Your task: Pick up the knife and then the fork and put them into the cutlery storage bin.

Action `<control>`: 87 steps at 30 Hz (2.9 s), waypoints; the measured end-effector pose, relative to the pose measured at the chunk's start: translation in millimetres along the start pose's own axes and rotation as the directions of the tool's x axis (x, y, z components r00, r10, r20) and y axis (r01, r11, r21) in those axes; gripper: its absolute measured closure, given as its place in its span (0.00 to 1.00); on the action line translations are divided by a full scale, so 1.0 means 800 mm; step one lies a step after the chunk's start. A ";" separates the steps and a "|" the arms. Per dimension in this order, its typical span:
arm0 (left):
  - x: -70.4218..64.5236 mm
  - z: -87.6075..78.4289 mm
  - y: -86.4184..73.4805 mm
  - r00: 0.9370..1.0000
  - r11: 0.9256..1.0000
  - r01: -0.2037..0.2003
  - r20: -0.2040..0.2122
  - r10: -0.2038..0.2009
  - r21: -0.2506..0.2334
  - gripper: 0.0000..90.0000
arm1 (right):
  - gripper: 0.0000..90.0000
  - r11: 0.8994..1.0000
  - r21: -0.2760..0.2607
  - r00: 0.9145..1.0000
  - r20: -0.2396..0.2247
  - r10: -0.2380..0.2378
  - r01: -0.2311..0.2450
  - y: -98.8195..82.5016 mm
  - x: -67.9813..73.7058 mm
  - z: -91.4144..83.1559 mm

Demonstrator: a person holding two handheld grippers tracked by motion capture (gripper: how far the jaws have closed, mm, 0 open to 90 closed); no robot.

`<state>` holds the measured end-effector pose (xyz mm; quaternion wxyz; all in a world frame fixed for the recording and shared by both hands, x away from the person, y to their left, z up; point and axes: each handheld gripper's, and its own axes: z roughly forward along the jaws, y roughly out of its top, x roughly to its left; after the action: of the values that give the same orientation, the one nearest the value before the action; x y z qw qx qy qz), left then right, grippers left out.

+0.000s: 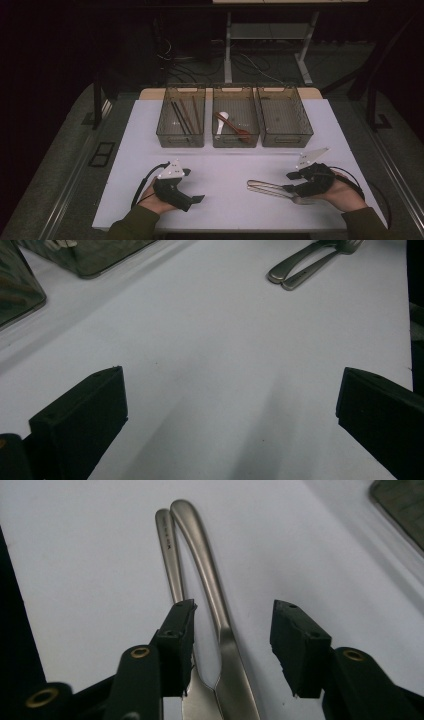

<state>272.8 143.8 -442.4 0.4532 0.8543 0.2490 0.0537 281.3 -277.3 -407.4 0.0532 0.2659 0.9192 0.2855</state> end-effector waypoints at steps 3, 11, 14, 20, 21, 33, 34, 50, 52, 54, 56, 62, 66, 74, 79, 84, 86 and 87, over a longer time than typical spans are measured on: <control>-0.001 0.001 0.000 1.000 1.000 -0.002 0.005 0.002 0.000 0.00 | 0.63 0.997 0.057 0.999 -0.005 -0.048 0.048 0.010 -0.001 0.007; -0.001 0.001 0.000 1.000 1.000 -0.003 0.006 0.003 0.005 0.00 | 0.70 0.964 0.217 0.988 -0.053 -0.144 0.152 0.036 -0.002 0.027; -0.001 0.001 0.000 1.000 1.000 -0.002 0.007 0.002 0.002 0.00 | 0.74 0.952 0.254 0.985 -0.065 -0.159 0.170 0.042 -0.003 0.034; -0.001 0.002 0.000 1.000 1.000 -0.004 0.008 0.004 0.006 0.00 | 0.79 0.924 0.331 0.981 -0.075 -0.176 0.191 0.047 -0.003 0.045; -0.001 0.002 0.000 1.000 1.000 -0.004 0.008 0.004 0.006 0.00 | 0.80 0.921 0.338 0.981 -0.077 -0.180 0.196 0.047 -0.004 0.047; -0.001 0.003 0.000 1.000 1.000 0.000 0.010 0.000 0.005 0.00 | 0.88 0.885 0.383 0.964 -0.081 -0.253 0.264 0.052 0.003 0.053; -0.001 0.003 0.000 1.000 1.000 -0.001 0.011 0.001 0.006 0.00 | 0.88 0.884 0.383 0.963 -0.082 -0.258 0.270 0.052 0.003 0.053; -0.001 0.002 0.000 1.000 1.000 -0.006 0.009 0.006 0.007 0.00 | 0.89 0.897 0.351 0.963 -0.074 -0.259 0.269 0.051 -0.003 0.049; -0.001 0.001 0.000 1.000 1.000 -0.005 0.009 0.005 0.005 0.00 | 0.89 0.908 0.331 0.966 -0.060 -0.250 0.255 0.051 -0.005 0.046; -0.001 0.001 0.000 1.000 1.000 -0.005 0.009 0.005 0.006 0.00 | 0.89 0.918 0.311 0.969 -0.055 -0.239 0.244 0.051 -0.008 0.043; -0.001 0.002 0.000 1.000 1.000 -0.005 0.010 0.005 0.006 0.00 | 0.89 0.935 0.278 0.976 -0.053 -0.213 0.219 0.051 -0.011 0.040; 0.000 0.001 0.000 1.000 1.000 -0.005 0.010 0.005 0.005 0.00 | 0.89 0.960 0.209 0.982 -0.023 -0.187 0.187 0.045 -0.025 0.031; 0.000 0.001 0.000 1.000 1.000 -0.004 0.009 0.004 0.004 0.00 | 0.89 0.975 0.162 0.988 0.001 -0.154 0.152 0.042 -0.031 0.024; -0.001 0.001 0.000 1.000 1.000 -0.002 0.010 0.002 0.001 0.00 | 0.89 0.997 0.048 0.998 0.039 -0.054 0.052 0.036 -0.043 0.009; -0.001 0.001 0.000 1.000 1.000 -0.005 0.010 0.005 0.000 0.00 | 0.89 1.000 -0.020 0.998 0.063 0.001 0.001 0.032 -0.047 0.002; -0.001 0.000 0.000 1.000 1.000 -0.004 0.011 0.004 -0.001 0.00 | 0.89 0.994 -0.100 0.996 0.075 0.045 -0.038 0.028 -0.053 -0.008; -0.001 0.000 0.000 1.000 1.000 -0.004 0.011 0.004 -0.001 0.00 | 0.89 0.990 -0.128 0.994 0.085 0.068 -0.056 0.026 -0.055 -0.011; -0.001 0.000 0.000 1.000 1.000 -0.004 0.011 0.004 -0.001 0.00 | 0.89 0.988 -0.142 0.994 0.084 0.076 -0.064 0.025 -0.057 -0.013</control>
<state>272.1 143.4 -442.1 0.4550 0.8548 0.2446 0.0500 326.7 -292.1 -390.4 0.1026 0.3060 0.8838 0.3386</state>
